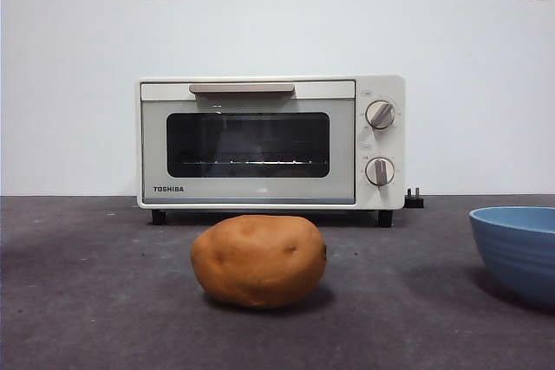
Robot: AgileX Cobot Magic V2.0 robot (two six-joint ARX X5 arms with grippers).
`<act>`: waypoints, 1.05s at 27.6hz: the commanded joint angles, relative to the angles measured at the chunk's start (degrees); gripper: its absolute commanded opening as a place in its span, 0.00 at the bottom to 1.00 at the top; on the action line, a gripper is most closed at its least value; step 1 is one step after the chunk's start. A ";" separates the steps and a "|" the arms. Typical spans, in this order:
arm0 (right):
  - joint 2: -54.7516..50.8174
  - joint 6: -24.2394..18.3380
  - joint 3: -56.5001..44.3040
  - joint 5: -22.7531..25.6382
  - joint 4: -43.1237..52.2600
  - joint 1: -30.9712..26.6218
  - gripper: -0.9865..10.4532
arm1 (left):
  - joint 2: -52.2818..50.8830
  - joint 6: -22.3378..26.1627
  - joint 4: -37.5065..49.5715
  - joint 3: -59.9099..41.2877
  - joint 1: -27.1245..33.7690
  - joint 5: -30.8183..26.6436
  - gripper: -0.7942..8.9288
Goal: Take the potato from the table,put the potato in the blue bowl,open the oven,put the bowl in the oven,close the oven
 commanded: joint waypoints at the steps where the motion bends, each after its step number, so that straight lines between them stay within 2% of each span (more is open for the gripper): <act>1: 4.42 -1.18 1.25 -3.58 -1.31 0.11 0.08 | 3.48 3.41 -0.90 -0.07 0.17 3.39 0.08; 5: 12.59 -4.13 3.15 -9.64 -4.22 1.25 0.08 | 9.03 5.97 -1.44 -0.07 0.15 6.71 0.08; 10: 21.77 -8.74 5.46 -9.94 -8.31 5.53 0.09 | 13.57 7.82 -1.95 -0.07 -0.33 6.62 0.08; 14: 27.04 -9.07 6.23 -7.87 -8.13 10.71 0.09 | 15.34 9.40 -2.75 -0.07 -1.03 6.62 0.08; 21: 33.99 -9.05 7.85 1.46 -6.91 24.15 0.11 | 15.56 10.12 -2.80 -0.07 -3.67 6.62 0.08; 24: 37.16 -9.09 9.62 2.73 -6.88 29.88 0.25 | 15.54 10.12 -3.45 -0.07 -5.11 6.60 0.08; 26: 38.95 -9.09 10.62 3.19 -6.80 32.59 0.30 | 15.56 10.36 -3.89 -0.07 -5.79 6.60 0.08; 27: 39.85 -9.27 11.04 4.35 -6.75 33.92 0.35 | 15.54 10.40 -3.89 -0.07 -6.01 6.60 0.08; 29: 41.57 -10.62 11.61 7.30 -6.73 36.68 0.54 | 15.56 10.40 -3.87 -0.07 -6.60 6.60 0.08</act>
